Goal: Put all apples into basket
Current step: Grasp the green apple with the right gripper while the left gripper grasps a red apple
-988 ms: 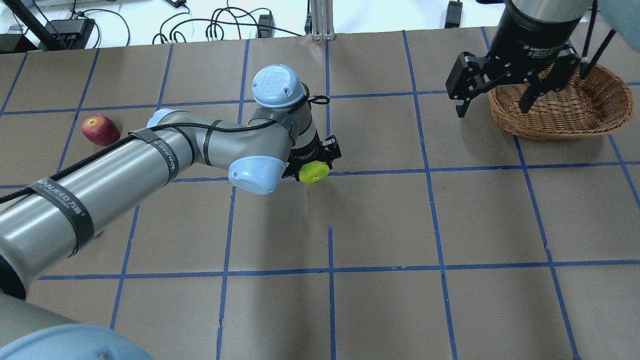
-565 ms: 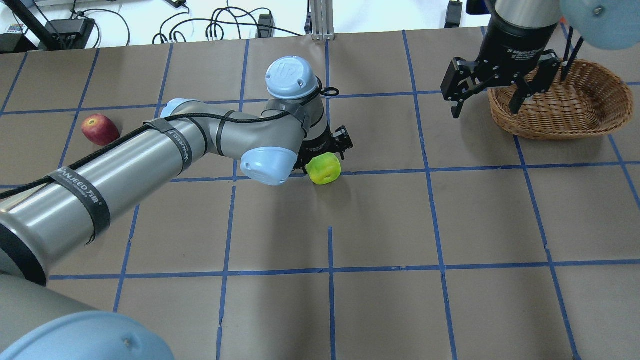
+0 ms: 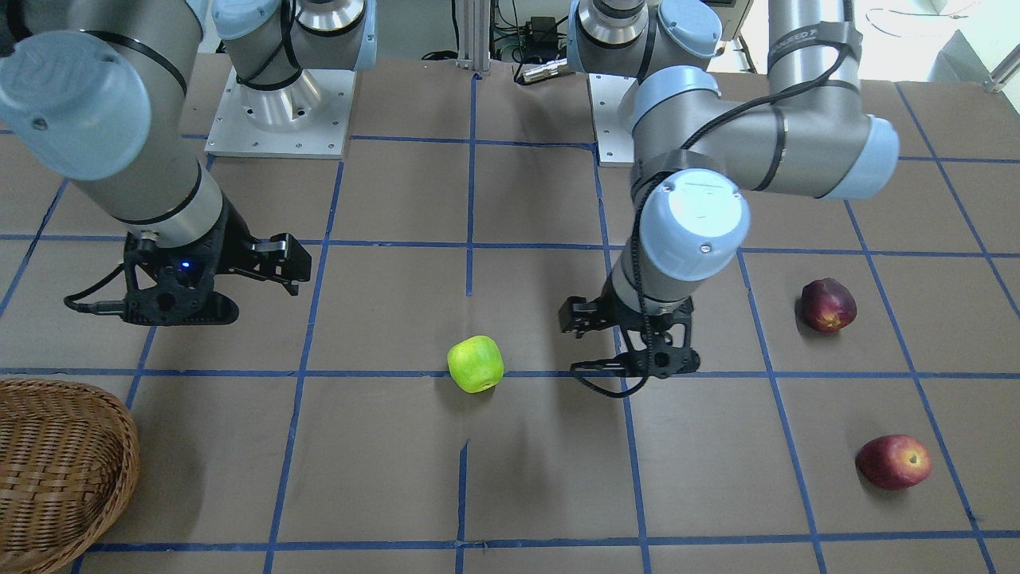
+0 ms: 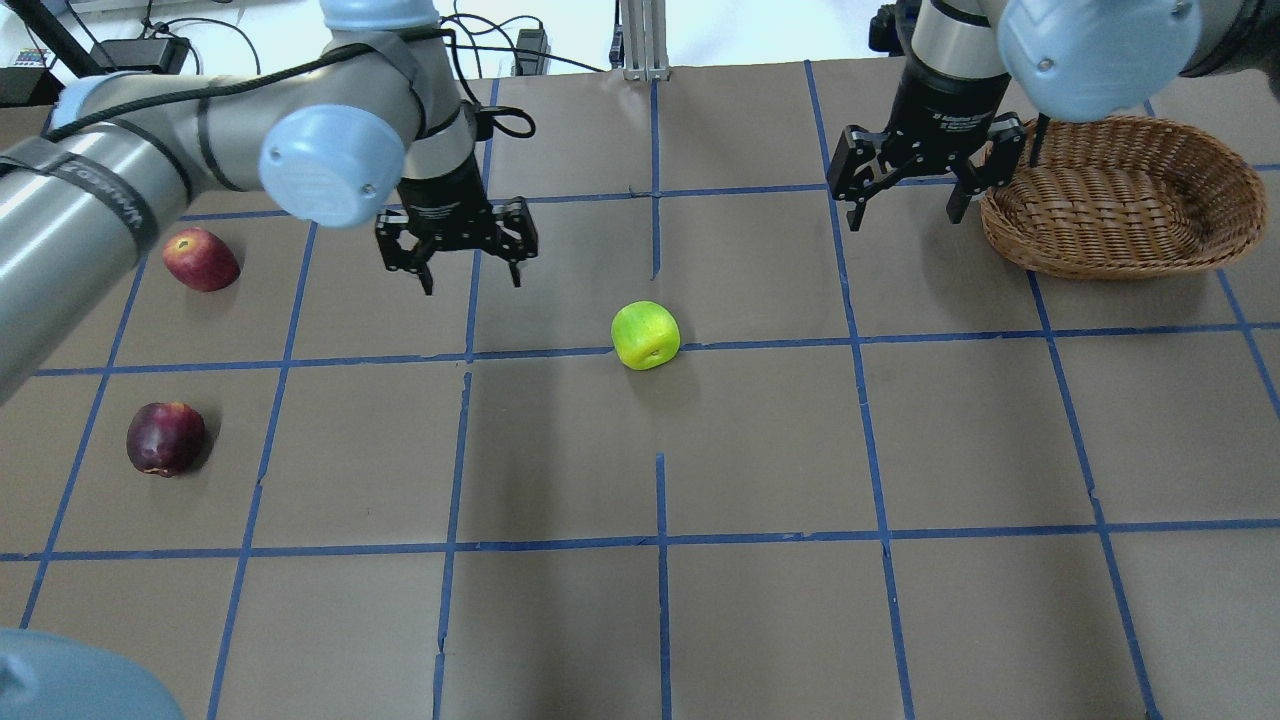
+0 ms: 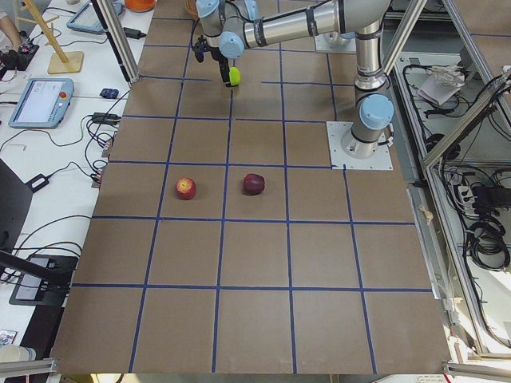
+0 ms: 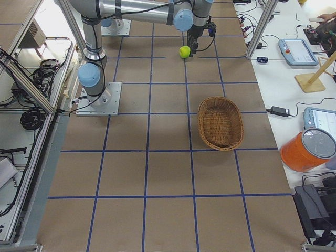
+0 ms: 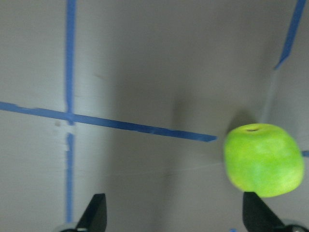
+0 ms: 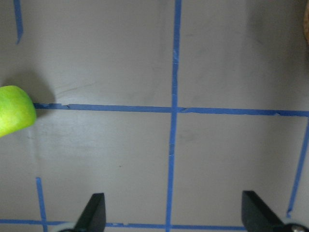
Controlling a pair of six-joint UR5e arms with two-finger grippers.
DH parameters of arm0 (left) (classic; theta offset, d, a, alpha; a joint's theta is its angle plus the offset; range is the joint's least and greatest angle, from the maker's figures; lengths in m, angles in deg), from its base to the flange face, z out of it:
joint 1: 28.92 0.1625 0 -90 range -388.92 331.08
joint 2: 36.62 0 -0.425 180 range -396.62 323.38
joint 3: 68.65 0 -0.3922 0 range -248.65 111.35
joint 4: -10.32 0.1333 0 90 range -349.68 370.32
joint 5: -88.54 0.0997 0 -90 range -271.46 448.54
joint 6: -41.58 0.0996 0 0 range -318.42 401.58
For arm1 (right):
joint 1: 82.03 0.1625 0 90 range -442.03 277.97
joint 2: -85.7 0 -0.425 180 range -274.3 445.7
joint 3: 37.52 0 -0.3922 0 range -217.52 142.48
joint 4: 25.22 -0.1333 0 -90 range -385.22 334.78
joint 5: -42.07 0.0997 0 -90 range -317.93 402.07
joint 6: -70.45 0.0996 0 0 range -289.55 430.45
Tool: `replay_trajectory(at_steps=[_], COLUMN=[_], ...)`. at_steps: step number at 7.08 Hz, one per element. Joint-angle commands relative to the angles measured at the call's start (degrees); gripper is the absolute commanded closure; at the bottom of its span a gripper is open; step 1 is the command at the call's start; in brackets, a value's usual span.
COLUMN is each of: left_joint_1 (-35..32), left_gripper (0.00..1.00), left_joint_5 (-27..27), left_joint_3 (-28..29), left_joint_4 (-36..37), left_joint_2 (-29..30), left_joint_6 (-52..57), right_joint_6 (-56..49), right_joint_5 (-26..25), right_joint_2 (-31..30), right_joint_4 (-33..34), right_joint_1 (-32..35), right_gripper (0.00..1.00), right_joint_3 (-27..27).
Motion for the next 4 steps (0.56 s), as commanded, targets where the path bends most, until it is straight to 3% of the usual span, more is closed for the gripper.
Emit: replay_trajectory(at_steps=[1,2,3,4], left_joint_1=[9.24,14.49,20.38,25.74], left_gripper=[0.00,0.00,0.00,0.00], left_joint_5=[8.70,9.01,8.84,8.66], left_joint_3=[-4.24,-6.01,-7.16,-9.00], left_joint_4=[-1.81,-0.50,0.73,3.18], left_joint_2=[-5.32,-7.26,-8.15,-8.15], left_joint_6=[17.38,25.38,35.46,43.57], right_joint_6=[6.93,9.15,9.70,9.70], right_joint_5=[1.73,2.25,2.43,2.51], right_joint_2=[7.05,10.92,12.96,14.81], right_joint_4=[11.10,14.55,22.24,23.36], right_joint_1=[9.25,13.65,16.21,17.98], right_gripper=[0.00,0.00,0.00,0.00], right_joint_3=[-0.14,0.04,0.04,-0.40])
